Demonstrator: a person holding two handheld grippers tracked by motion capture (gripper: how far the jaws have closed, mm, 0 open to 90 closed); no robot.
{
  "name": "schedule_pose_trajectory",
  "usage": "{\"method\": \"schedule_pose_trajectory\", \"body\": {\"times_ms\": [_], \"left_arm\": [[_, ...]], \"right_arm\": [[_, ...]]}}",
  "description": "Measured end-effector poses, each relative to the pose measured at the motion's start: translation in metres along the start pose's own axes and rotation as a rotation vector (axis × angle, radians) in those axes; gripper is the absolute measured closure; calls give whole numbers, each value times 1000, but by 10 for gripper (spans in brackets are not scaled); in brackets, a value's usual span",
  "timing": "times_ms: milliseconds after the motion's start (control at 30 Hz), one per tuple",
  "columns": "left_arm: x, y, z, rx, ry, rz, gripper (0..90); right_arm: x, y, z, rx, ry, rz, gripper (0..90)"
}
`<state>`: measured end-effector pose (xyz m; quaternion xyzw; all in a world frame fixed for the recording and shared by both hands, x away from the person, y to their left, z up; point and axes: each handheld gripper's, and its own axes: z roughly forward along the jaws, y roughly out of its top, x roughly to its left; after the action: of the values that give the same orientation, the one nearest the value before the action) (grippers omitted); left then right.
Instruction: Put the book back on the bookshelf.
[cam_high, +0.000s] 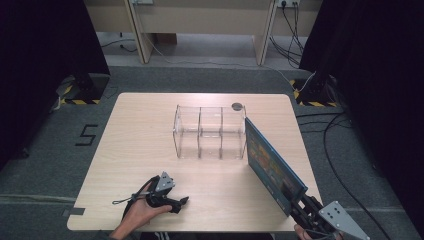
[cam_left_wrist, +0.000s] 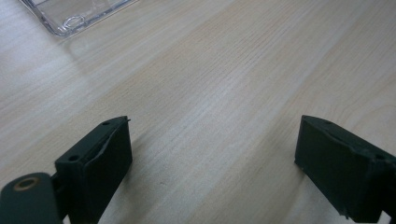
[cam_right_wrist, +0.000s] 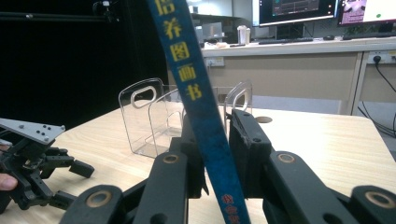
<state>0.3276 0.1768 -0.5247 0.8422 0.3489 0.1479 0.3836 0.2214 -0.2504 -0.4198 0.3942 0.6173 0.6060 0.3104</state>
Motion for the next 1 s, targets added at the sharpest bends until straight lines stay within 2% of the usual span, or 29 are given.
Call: {"method": "schedule_pose_trajectory", "body": {"times_ms": [567,933,1000], "left_arm": [[0,0,0,-2,0,0,99],[0,0,0,-1,-1,-1,97],[0,0,0,-1,0,-1,97]], "right_arm": [[-10,1,1,0,-14,-47,776],[-15,-5,7,29,-17,-35,760],[-17,-7,9,31,-14,-12,760]]}}
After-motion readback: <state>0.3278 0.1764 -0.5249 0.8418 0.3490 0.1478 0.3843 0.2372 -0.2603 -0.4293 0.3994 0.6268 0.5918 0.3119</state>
